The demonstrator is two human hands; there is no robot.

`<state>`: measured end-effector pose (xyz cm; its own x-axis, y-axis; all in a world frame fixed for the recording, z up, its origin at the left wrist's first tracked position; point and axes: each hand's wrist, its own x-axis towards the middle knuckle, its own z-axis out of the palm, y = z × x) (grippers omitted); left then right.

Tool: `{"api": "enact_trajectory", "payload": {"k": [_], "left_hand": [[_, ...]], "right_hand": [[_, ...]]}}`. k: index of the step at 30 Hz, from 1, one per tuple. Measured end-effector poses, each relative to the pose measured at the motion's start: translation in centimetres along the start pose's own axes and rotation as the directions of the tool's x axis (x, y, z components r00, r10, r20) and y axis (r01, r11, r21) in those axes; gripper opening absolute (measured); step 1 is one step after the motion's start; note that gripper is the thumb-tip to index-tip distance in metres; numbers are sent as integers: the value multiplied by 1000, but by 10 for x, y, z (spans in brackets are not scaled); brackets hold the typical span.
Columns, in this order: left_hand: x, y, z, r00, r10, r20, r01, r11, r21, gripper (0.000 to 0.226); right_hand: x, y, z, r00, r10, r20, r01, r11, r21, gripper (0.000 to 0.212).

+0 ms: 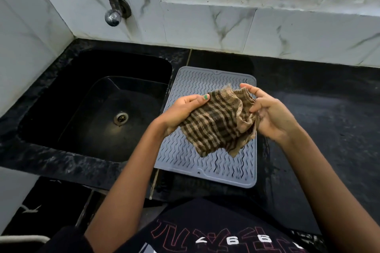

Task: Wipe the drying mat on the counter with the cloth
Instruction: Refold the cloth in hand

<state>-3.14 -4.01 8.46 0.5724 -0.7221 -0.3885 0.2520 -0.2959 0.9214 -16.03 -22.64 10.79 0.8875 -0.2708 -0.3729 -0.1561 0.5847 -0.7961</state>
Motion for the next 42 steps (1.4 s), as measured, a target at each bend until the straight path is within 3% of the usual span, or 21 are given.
{"api": "enact_trajectory", "payload": {"k": [2,3,5,8,12,15,19,23,26,31,34,38,40,42], "left_hand": [[6,-7,0,985,13,-169,13,988,152,31],[8,-12,-1,970,28,-241,28,973,227,34],[10,-24,-4,955,48,-294,51,946,320,36],[6,-43,-6,989,-19,-150,89,874,478,35],[-1,-64,9,996,-72,46,14,667,745,46],[-2,-75,21,998,-13,60,-45,501,864,60],[-1,-80,22,997,66,37,-64,480,875,48],[2,-76,20,990,139,-2,-71,525,848,13],[5,-70,16,988,147,-50,-54,630,774,2],[1,-47,6,998,61,-17,-48,905,422,12],[-1,-30,1,996,90,16,-90,956,280,17],[3,-16,2,991,135,-9,-128,957,262,19],[8,-14,7,990,141,-32,-127,954,273,19],[12,-12,13,985,160,-65,-135,945,297,21]], "right_hand": [[6,14,-9,978,-99,-184,25,930,-367,44],[8,23,-16,937,-212,-277,3,799,-601,40],[10,39,-29,872,-395,-288,-36,537,-843,35],[8,61,-38,884,-450,-125,44,348,-937,26],[11,83,-32,963,-223,149,152,-1,-988,18],[15,86,-37,990,-2,142,140,-142,-980,38],[20,77,-38,989,71,127,140,-231,-963,50],[27,65,-36,990,26,135,138,-228,-964,26],[28,55,-39,989,8,148,148,-132,-980,12],[19,33,-41,987,43,157,125,420,-899,11],[16,20,-39,983,-24,184,165,574,-802,17],[21,13,-29,979,-153,131,194,540,-819,12],[23,16,-24,984,-124,127,171,475,-863,12],[21,19,-14,991,-32,130,131,441,-888,36]]}}
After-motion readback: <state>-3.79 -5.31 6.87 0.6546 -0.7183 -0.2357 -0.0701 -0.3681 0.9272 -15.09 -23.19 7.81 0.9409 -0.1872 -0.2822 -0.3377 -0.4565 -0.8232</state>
